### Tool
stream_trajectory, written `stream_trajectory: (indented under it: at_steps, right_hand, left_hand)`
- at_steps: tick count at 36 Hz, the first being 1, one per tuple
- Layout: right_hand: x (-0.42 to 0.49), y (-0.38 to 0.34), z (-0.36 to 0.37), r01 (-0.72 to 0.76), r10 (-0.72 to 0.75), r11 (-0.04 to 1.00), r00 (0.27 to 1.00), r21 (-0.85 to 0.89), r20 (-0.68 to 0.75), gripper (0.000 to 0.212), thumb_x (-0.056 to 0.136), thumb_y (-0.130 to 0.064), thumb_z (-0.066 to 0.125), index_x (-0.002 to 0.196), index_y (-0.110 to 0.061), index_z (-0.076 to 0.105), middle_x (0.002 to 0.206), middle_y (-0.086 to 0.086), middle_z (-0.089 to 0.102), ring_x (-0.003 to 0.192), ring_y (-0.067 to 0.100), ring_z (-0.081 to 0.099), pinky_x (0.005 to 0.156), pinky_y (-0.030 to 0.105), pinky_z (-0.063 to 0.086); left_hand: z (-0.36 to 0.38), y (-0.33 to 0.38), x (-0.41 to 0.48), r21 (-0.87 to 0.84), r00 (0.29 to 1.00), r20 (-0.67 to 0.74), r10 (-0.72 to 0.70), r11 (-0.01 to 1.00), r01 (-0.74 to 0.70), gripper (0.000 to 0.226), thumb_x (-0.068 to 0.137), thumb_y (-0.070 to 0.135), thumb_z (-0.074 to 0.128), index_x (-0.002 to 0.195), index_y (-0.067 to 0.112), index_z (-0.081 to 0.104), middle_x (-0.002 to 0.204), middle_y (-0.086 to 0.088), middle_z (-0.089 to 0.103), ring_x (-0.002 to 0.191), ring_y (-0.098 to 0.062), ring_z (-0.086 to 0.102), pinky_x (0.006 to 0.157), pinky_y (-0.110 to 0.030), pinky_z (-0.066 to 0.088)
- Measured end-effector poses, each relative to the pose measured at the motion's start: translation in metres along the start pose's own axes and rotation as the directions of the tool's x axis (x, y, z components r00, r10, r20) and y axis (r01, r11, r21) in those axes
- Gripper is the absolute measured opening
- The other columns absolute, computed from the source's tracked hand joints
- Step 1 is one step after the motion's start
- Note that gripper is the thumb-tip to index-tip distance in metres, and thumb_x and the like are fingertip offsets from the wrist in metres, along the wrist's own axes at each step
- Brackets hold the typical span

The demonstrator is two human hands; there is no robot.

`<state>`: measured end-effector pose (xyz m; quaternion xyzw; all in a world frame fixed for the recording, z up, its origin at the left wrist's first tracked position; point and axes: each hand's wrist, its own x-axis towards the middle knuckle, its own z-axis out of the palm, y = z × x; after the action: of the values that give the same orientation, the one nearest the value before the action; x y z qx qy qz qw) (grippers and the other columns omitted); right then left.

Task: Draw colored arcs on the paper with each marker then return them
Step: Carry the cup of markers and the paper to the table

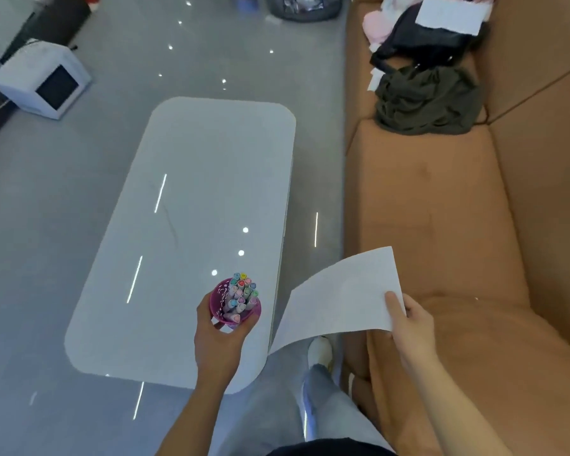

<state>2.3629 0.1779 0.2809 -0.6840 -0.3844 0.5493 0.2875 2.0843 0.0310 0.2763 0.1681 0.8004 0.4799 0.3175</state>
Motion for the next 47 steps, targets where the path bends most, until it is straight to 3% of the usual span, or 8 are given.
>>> stream_trajectory:
  at_steps: [4,8,15,25,29,34,39,47]
  right_hand:
    - [0.034,-0.021,0.006,0.0,0.003,0.999,0.997,-0.052,0.074,0.02,0.105,-0.03,0.063,0.09,-0.024,0.076,0.078,-0.01,0.074,0.064,0.006,0.064,0.055,0.023,0.049]
    - [0.052,-0.034,0.022,0.012,-0.003,0.996,0.995,-0.094,0.1,0.02,0.105,-0.031,0.062,0.093,-0.024,0.075,0.079,-0.01,0.074,0.057,-0.004,0.063,0.047,0.015,0.045]
    - [0.082,-0.066,0.067,0.054,-0.018,0.985,0.977,-0.164,0.214,0.018,0.106,-0.029,0.06,0.095,-0.028,0.073,0.091,0.001,0.073,0.074,0.018,0.06,0.055,0.03,0.044]
    - [0.129,-0.118,0.15,0.152,-0.063,0.954,0.945,-0.258,0.321,0.022,0.106,-0.027,0.061,0.09,-0.021,0.074,0.075,0.001,0.064,0.058,0.017,0.046,0.05,0.028,0.038]
    - [0.142,-0.133,0.181,0.196,-0.078,0.935,0.927,-0.296,0.368,0.021,0.106,-0.024,0.061,0.093,-0.015,0.075,0.073,-0.001,0.066,0.047,0.002,0.052,0.042,0.019,0.042]
    - [0.16,-0.141,0.216,0.204,-0.033,0.919,0.893,-0.338,0.449,0.023,0.105,-0.027,0.063,0.087,-0.018,0.076,0.073,-0.002,0.067,0.05,0.0,0.055,0.041,0.019,0.043]
    - [0.181,-0.151,0.253,0.263,-0.012,0.878,0.847,-0.399,0.532,0.027,0.103,-0.032,0.064,0.086,-0.014,0.074,0.069,0.002,0.064,0.056,0.015,0.051,0.046,0.028,0.044]
    - [0.231,-0.173,0.308,0.433,0.059,0.764,0.691,-0.479,0.72,0.029,0.106,-0.029,0.061,0.084,-0.011,0.07,0.068,0.006,0.06,0.055,0.016,0.05,0.04,0.02,0.042]
  left_hand:
    - [0.013,0.012,0.004,-0.016,0.996,-0.084,-0.041,0.999,0.04,0.082,0.055,0.05,0.093,0.121,0.058,0.046,0.111,0.04,0.058,0.103,-0.004,0.066,0.077,-0.026,0.057]
    - [0.016,0.023,0.012,-0.024,0.99,-0.135,-0.05,0.999,0.047,0.086,0.049,0.06,0.089,0.122,0.058,0.046,0.113,0.039,0.058,0.098,0.008,0.064,0.075,-0.023,0.054]
    - [0.016,0.029,0.04,-0.052,0.968,-0.235,-0.084,0.996,0.074,0.087,0.051,0.061,0.089,0.125,0.056,0.045,0.115,0.038,0.059,0.098,0.007,0.065,0.074,-0.022,0.055]
    - [0.001,0.027,0.096,-0.134,0.919,-0.35,-0.18,0.981,0.141,0.08,0.059,0.049,0.092,0.123,0.058,0.045,0.112,0.042,0.057,0.096,0.017,0.06,0.074,-0.02,0.053]
    - [-0.003,0.026,0.111,-0.145,0.896,-0.39,-0.212,0.975,0.167,0.079,0.061,0.047,0.092,0.124,0.058,0.044,0.112,0.044,0.056,0.096,0.02,0.059,0.073,-0.019,0.053]
    - [-0.002,0.026,0.119,-0.185,0.849,-0.453,-0.273,0.96,0.209,0.083,0.06,0.049,0.092,0.126,0.057,0.042,0.113,0.043,0.056,0.097,0.018,0.059,0.072,-0.018,0.052]
    - [0.005,0.029,0.128,-0.222,0.798,-0.504,-0.331,0.942,0.251,0.082,0.059,0.051,0.092,0.125,0.058,0.043,0.112,0.043,0.057,0.096,0.019,0.059,0.069,-0.016,0.051]
    - [0.042,0.038,0.145,-0.33,0.638,-0.633,-0.439,0.898,0.29,0.082,0.057,0.055,0.091,0.123,0.059,0.043,0.114,0.038,0.06,0.095,0.015,0.062,0.07,-0.017,0.05]
